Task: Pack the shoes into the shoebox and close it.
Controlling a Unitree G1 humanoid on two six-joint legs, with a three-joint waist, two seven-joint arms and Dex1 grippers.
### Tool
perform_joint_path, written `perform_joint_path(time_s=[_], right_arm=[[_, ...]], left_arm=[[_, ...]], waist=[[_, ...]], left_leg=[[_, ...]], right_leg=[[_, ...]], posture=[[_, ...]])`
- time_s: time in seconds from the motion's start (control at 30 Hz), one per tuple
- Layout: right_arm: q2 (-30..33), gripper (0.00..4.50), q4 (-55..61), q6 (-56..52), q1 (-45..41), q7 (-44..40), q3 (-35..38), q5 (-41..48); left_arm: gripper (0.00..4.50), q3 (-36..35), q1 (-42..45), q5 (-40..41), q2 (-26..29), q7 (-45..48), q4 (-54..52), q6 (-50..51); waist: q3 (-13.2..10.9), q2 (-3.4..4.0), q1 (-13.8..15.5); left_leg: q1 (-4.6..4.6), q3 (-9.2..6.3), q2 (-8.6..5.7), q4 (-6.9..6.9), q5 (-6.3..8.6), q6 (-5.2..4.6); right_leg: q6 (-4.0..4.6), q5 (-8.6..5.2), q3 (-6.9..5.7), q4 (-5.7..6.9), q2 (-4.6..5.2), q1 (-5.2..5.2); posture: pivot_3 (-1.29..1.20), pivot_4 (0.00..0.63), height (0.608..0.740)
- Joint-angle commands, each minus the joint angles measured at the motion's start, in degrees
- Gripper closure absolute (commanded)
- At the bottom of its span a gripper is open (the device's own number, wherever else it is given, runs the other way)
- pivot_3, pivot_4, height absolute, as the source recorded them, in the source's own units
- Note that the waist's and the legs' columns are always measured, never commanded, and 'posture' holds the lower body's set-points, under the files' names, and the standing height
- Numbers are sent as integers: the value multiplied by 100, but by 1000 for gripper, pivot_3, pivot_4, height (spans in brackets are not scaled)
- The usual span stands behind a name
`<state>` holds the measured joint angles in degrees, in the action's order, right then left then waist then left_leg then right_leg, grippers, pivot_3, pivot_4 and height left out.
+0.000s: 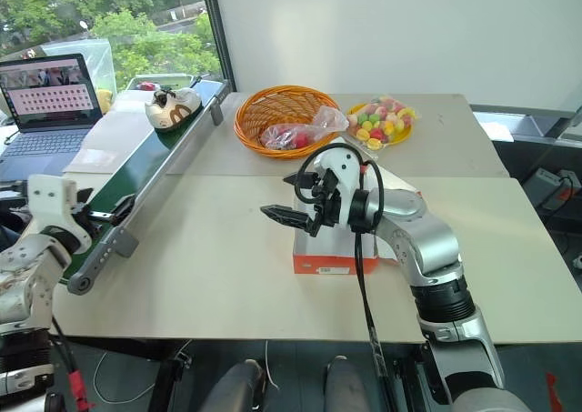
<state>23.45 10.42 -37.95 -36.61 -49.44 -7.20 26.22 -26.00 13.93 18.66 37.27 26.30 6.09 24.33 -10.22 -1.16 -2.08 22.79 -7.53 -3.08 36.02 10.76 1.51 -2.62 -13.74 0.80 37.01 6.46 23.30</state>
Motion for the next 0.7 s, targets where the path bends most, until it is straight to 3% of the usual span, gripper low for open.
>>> perform_joint_path(time_s=[0.03, 0.3, 0.7], right_arm=[[-56, 38, 66, 45, -170, -100, -21, 123], [-54, 38, 63, 34, -147, -175, -29, 138], [110, 38, 212, -39, 37, -118, 74, 158]], left_arm=[[0, -520, -90, 204, 357, 328, 346, -341], [0, -604, 251, 287, 918, 1119, 1688, -891], [0, -31, 1373, -107, 1429, 1946, 3948, -1626]], waist=[[1, -2, -16], [2, -3, -15], [4, -8, -39]], left_leg=[[0, 0, 1, 0, 0, 0], [0, 1, 2, -3, 0, 0], [2, 1, 2, -4, 0, 0]], right_leg=[[0, 0, 0, 0, 0, 0], [1, 0, 0, 2, -1, 7], [-1, 0, 0, 7, -2, 13]], posture=[[0, 150, 740], [0, 150, 740], [0, 150, 740]])
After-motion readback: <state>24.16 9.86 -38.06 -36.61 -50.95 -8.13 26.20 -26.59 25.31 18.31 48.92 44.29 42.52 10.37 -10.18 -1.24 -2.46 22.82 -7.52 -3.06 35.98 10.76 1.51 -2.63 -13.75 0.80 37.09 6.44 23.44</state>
